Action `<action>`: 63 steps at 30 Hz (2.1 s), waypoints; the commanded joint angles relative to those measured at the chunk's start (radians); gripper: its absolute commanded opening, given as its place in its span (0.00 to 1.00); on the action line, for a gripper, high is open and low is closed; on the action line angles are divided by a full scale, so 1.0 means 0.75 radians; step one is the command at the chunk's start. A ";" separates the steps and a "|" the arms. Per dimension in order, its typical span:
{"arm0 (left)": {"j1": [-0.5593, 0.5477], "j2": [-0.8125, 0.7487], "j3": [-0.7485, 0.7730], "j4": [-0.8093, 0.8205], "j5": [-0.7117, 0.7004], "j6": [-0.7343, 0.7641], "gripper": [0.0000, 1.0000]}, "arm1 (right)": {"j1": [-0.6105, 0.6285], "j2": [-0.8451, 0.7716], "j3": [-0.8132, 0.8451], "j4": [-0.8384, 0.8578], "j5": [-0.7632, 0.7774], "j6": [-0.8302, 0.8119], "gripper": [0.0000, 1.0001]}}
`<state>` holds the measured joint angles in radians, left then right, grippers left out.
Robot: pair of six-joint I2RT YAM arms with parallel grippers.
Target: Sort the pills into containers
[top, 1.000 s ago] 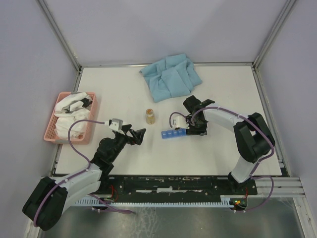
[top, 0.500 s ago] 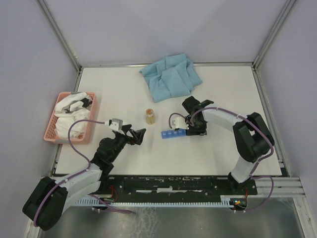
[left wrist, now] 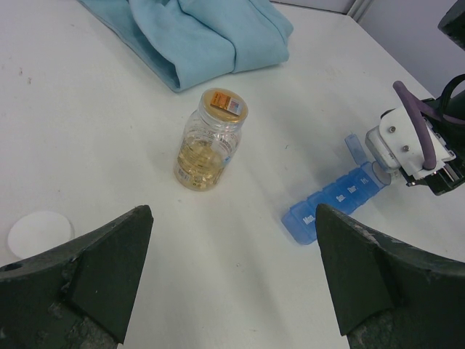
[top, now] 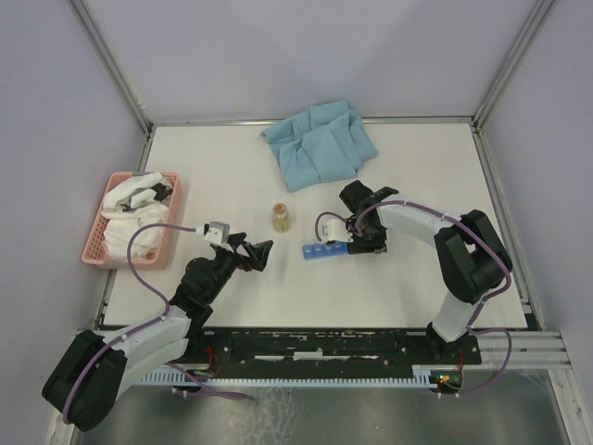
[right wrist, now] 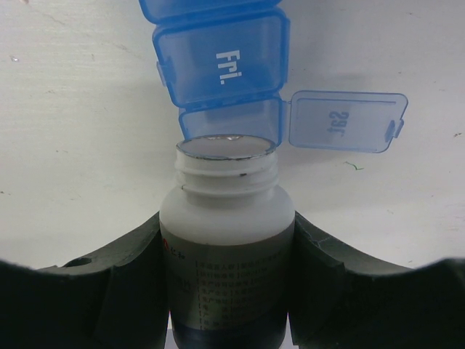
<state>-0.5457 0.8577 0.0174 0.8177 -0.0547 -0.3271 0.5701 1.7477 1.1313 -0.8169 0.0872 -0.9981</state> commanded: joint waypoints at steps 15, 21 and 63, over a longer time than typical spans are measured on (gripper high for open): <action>-0.004 0.002 0.036 0.071 -0.031 0.048 0.99 | 0.023 -0.012 0.049 0.006 0.076 0.010 0.01; -0.004 0.001 0.034 0.073 -0.032 0.048 0.99 | 0.028 -0.016 0.050 0.006 0.085 0.010 0.01; -0.004 0.010 0.040 0.071 -0.030 0.048 0.99 | 0.071 -0.017 0.058 -0.008 0.168 -0.003 0.01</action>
<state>-0.5457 0.8642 0.0177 0.8177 -0.0547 -0.3271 0.6155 1.7477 1.1313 -0.8207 0.1711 -0.9993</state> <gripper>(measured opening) 0.993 0.601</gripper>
